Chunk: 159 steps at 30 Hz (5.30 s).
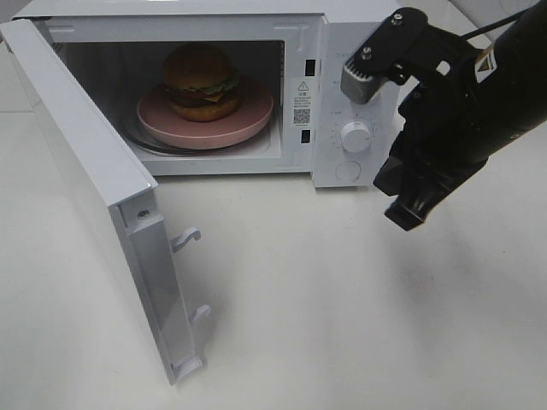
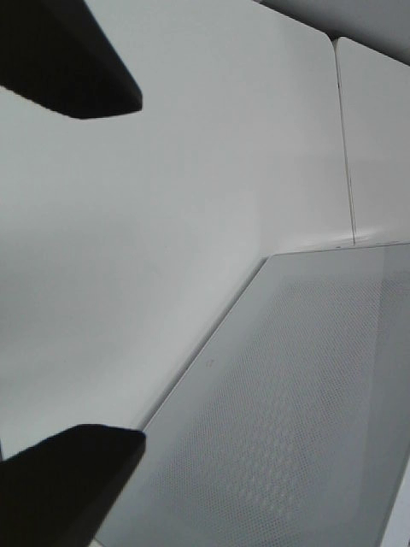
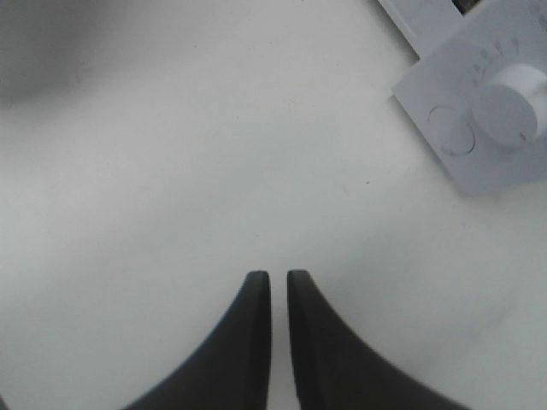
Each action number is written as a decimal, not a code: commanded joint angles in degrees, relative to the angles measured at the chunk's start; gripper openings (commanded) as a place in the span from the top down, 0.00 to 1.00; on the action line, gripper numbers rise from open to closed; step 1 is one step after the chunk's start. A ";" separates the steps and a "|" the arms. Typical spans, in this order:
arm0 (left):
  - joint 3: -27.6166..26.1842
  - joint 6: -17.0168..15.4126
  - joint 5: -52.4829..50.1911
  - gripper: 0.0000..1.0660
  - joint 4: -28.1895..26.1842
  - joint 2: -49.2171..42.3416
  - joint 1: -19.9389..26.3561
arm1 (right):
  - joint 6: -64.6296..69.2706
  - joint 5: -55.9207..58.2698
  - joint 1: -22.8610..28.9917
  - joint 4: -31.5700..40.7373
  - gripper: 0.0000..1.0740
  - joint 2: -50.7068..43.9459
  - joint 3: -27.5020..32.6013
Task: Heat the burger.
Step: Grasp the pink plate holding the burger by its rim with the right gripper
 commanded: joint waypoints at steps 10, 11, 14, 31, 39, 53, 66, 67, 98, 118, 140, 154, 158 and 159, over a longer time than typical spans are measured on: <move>0.17 0.06 -0.17 0.16 -0.29 -1.03 0.11 | -41.42 -1.83 -0.29 -1.66 0.87 -0.74 -0.52; 0.17 0.06 -0.17 0.16 -0.29 -1.03 0.11 | -41.42 -1.83 -0.29 -1.66 0.87 -0.74 -0.52; 0.17 0.06 -0.17 0.16 -0.29 -1.03 0.11 | -42.91 -1.09 -0.29 -6.07 0.87 -0.74 -0.52; 0.17 0.06 -0.17 0.16 -0.29 -1.03 0.11 | -30.48 -3.78 2.06 -17.93 0.21 -0.74 -0.52; 0.17 0.06 -0.17 0.16 -0.29 -1.03 0.11 | -23.89 -5.50 3.72 -23.49 0.12 1.32 -1.89; 0.17 0.06 -0.17 0.16 -0.29 -1.03 0.11 | -23.84 -6.07 7.91 -23.32 0.15 9.91 -9.68; 0.17 0.06 -0.17 0.16 -0.29 -1.03 0.11 | -22.80 -7.22 10.37 -23.20 0.17 17.42 -17.25; 0.17 0.06 -0.17 0.16 -0.29 -1.03 0.11 | -22.80 -7.22 10.37 -23.20 0.17 17.42 -17.25; 0.17 0.06 -0.17 0.16 -0.23 -1.03 0.11 | -20.23 -8.71 11.75 -23.09 0.21 33.06 -30.88; 0.17 0.06 -0.17 0.16 0.23 -1.03 0.11 | -19.37 -11.00 10.37 -23.03 0.22 42.80 -39.08; 0.17 -1.32 -0.17 0.16 4.18 -1.03 0.11 | -18.22 -11.57 9.51 -23.15 0.24 53.46 -49.96; 0.17 -1.32 -0.17 0.16 6.76 -1.03 0.11 | -18.56 -12.49 8.19 -23.26 0.32 55.92 -50.48; 0.17 -1.32 -0.17 0.16 6.76 -1.03 0.11 | -18.56 -12.49 8.19 -23.26 0.46 55.92 -50.48; 0.17 -1.32 -0.17 0.16 6.76 -1.03 0.11 | -18.56 -12.32 8.19 -23.26 0.52 55.92 -50.48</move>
